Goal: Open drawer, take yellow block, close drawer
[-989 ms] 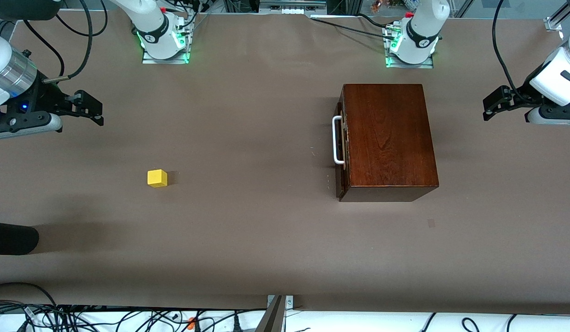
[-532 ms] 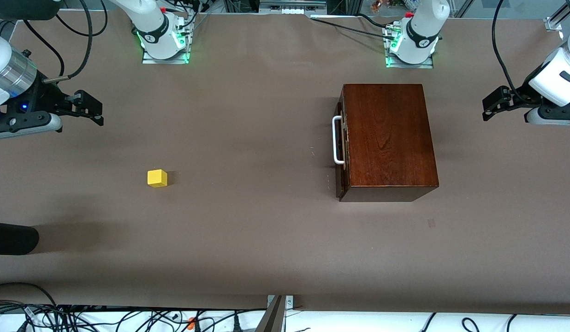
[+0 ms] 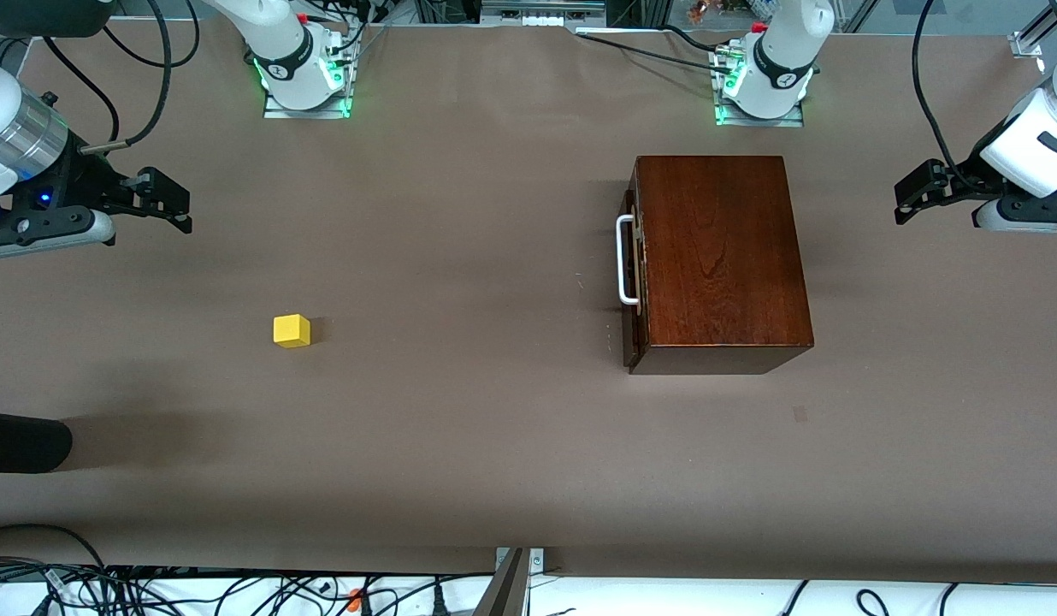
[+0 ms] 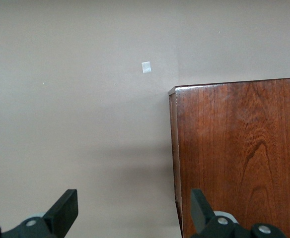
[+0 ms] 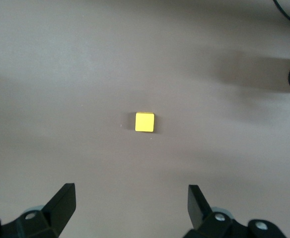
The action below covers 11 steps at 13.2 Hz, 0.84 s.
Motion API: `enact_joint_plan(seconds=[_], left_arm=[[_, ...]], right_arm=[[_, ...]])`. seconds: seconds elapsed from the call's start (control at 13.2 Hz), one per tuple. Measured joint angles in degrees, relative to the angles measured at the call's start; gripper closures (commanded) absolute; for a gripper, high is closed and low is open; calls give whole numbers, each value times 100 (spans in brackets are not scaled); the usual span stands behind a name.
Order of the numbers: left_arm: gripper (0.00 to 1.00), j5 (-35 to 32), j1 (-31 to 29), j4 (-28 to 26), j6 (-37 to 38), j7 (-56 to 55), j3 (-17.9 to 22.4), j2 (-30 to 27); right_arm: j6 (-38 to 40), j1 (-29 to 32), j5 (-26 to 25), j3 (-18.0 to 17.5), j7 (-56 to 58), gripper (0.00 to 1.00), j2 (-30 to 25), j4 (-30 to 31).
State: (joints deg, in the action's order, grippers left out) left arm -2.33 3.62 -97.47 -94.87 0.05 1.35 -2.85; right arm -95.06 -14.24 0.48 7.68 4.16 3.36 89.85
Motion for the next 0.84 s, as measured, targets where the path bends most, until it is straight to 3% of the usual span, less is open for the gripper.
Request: enact_joint_plan(seconds=[0.84], left_arm=[[0, 0, 61, 0, 1, 49, -84, 23]], right_arm=[[-17, -45, -1, -17, 1, 0, 52, -1]])
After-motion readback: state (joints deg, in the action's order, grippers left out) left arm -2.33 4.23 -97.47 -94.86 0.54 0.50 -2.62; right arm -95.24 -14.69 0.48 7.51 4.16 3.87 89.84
